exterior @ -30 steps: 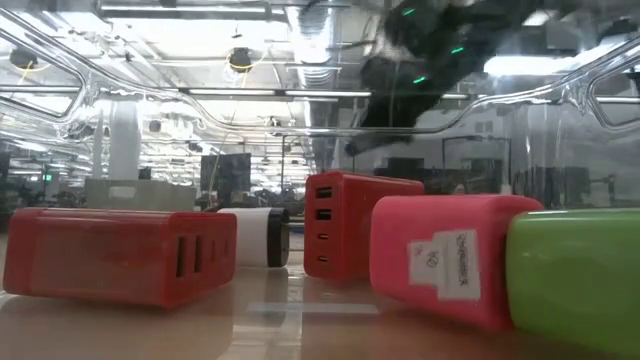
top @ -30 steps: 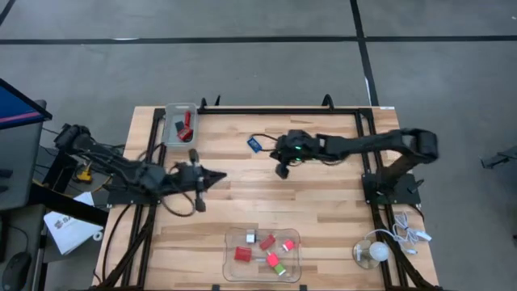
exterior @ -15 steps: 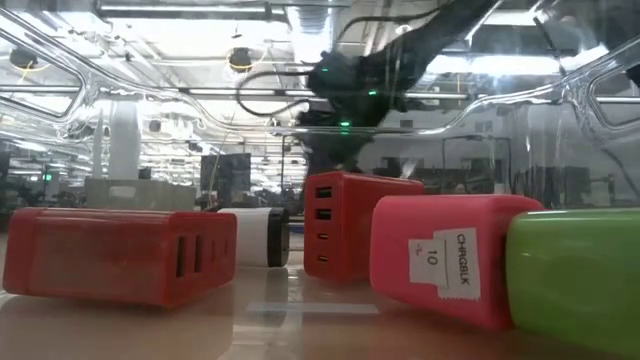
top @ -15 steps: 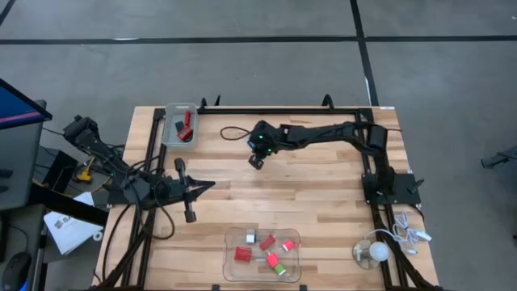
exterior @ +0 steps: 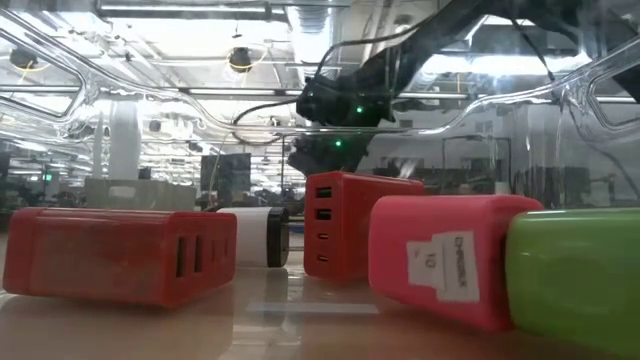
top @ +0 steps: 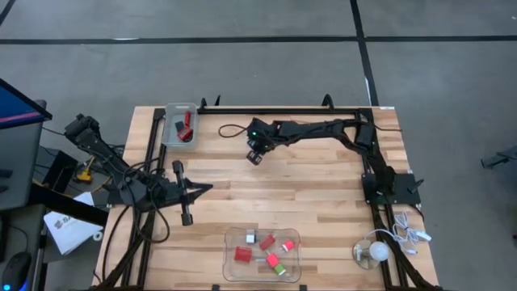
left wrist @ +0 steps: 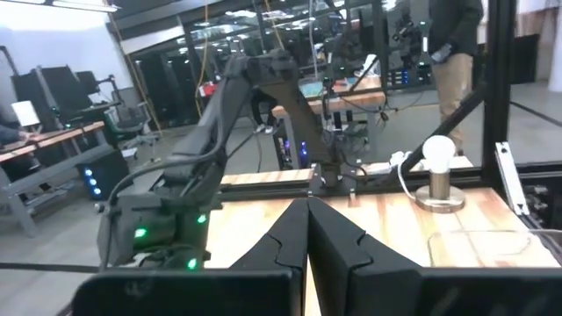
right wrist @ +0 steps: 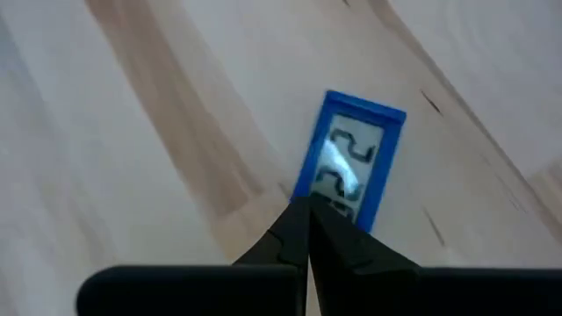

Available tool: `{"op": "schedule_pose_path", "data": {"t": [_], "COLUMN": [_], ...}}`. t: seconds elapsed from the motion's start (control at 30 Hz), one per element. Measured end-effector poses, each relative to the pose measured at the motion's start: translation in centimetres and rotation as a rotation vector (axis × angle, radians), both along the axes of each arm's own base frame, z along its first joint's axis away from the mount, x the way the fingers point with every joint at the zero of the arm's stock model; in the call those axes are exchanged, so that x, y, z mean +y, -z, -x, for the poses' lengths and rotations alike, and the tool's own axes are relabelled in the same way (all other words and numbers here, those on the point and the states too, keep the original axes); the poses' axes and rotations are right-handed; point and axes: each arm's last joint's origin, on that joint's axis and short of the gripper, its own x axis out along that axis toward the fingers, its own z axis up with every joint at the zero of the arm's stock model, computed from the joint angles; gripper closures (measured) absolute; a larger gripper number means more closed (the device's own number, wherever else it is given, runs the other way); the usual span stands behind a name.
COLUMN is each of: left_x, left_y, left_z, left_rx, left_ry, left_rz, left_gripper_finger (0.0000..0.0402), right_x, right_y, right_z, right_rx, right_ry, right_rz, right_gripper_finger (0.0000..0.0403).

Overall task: Pick & Place Office items
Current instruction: Put the blue digital clock into the gray bin

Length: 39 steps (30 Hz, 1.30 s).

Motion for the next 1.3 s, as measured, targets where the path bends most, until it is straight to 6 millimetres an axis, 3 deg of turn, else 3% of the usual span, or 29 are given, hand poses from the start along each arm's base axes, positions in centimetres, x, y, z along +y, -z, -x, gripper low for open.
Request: {"op": "schedule_pose_path", "data": {"t": [0.3,0.53,0.7,1.1,1.3], "left_x": [-0.1,-0.1,-0.1,-0.1,-0.2], "left_y": [0.0,0.0,0.1,0.1,0.1], "left_z": [0.1,0.1,0.1,0.1,0.0], "left_rx": [0.002,0.004,0.004,0.001,0.0], "left_ry": [0.006,0.007,0.007,0.011,0.041], "left_rz": [-0.002,-0.003,-0.001,0.015,0.017], "left_gripper_finger": [0.0401,0.0401,0.0401,0.0401,0.0401], "right_x": [-0.3,1.3,4.1,12.7,15.8], "right_y": [0.5,0.5,0.8,1.1,0.7], "right_z": [0.5,1.0,1.1,1.8,2.8], "right_rx": [0.053,0.152,0.239,0.423,0.51], "right_ry": [0.01,-0.015,-0.049,-0.165,-0.171], "right_rz": [-0.016,-0.042,-0.068,-0.092,0.02], "right_gripper_finger": [0.0403,0.0403,0.0403,0.0403,0.0403]}}
